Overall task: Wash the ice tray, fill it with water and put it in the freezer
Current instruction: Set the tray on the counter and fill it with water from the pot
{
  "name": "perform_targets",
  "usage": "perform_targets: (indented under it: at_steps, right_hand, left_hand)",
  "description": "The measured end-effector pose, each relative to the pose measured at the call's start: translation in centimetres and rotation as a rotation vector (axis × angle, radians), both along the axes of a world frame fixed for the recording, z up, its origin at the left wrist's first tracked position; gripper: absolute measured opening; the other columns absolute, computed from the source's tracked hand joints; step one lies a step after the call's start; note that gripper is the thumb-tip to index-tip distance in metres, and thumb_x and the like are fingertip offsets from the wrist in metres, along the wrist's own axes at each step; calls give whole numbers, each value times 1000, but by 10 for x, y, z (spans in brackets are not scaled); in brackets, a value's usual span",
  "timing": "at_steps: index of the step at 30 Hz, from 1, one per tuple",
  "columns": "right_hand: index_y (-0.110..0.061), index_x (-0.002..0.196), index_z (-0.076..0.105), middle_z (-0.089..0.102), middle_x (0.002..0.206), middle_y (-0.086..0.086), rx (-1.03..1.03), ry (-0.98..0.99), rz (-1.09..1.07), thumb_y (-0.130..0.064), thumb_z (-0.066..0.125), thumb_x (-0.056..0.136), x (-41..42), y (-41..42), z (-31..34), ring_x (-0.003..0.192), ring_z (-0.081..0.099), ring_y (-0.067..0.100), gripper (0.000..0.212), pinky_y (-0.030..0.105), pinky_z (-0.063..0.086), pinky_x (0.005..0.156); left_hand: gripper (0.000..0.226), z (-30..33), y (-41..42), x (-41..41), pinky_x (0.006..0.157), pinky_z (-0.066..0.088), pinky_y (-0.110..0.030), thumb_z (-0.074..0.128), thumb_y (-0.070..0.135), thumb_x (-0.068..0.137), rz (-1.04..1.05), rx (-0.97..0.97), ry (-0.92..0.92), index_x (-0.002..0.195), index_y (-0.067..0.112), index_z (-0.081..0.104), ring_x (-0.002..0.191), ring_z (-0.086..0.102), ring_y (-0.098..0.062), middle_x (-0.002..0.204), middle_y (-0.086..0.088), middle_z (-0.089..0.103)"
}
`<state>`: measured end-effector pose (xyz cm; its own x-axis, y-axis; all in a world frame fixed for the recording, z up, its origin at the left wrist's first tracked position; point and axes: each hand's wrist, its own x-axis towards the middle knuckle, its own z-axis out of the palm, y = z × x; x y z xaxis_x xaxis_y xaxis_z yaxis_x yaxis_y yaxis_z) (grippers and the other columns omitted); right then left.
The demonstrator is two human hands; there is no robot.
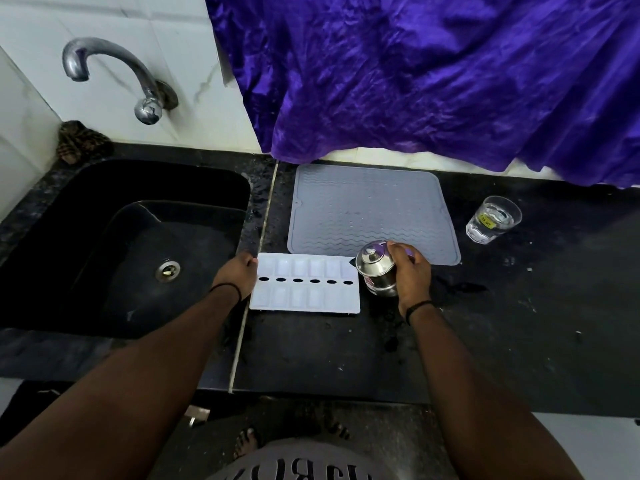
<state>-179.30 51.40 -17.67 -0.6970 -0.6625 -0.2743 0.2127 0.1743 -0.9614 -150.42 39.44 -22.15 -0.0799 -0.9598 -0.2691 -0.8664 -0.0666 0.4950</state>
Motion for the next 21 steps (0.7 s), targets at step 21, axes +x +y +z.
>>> perform_targets:
  at_steps: [21]
  right_hand:
    - [-20, 86, 72, 73, 83, -2, -3, -21, -17, -23, 71, 85, 2, 1, 0, 78, 68, 16, 4, 28, 55, 69]
  left_hand:
    - [27, 2, 1, 0, 79, 42, -36, 42, 29, 97, -2, 15, 17, 91, 7, 57, 97, 58, -39, 105, -23, 63]
